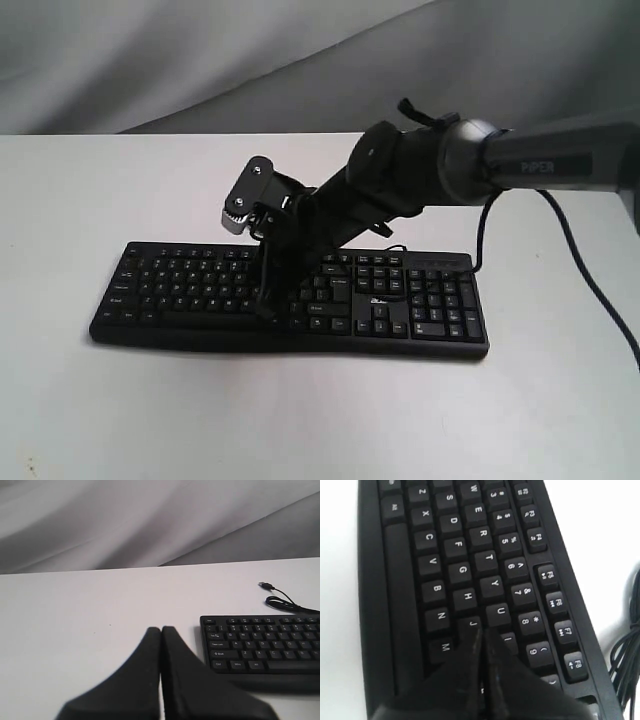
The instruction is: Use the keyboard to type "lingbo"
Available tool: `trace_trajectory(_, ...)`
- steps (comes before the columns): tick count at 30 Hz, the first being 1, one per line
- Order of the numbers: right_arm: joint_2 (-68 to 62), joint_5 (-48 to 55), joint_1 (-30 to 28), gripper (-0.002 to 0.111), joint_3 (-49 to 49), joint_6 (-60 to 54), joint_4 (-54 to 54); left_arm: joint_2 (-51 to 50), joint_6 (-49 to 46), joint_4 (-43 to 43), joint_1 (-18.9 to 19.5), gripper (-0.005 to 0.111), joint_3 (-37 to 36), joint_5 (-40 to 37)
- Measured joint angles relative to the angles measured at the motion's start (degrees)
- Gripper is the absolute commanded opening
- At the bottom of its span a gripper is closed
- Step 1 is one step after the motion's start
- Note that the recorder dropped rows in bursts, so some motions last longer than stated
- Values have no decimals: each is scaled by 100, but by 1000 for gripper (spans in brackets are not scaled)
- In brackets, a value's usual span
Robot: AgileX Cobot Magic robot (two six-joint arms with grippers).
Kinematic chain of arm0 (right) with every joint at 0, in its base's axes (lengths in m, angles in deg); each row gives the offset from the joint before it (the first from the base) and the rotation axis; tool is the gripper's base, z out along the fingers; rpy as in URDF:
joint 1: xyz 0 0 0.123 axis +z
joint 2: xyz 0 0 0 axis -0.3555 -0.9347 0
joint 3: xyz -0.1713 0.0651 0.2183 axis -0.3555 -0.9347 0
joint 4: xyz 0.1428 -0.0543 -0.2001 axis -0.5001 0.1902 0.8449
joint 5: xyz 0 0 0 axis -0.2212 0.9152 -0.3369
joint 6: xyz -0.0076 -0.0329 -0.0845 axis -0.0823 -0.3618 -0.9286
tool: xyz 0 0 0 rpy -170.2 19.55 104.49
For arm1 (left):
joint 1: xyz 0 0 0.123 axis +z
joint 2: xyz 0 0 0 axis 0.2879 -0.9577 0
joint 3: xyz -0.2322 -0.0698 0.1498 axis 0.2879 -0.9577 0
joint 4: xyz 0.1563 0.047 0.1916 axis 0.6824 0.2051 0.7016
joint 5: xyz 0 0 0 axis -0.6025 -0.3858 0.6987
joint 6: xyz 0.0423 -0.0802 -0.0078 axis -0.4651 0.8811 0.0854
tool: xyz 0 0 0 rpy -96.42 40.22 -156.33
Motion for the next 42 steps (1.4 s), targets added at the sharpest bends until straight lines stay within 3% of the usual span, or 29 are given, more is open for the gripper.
trace_trajectory(20,-147,222,0,0,135,826,869,0,0,0,0,1,0,0)
trace_trajectory(42,-259,210,0,0,148,895,930,0,0,0,0,1,0,0)
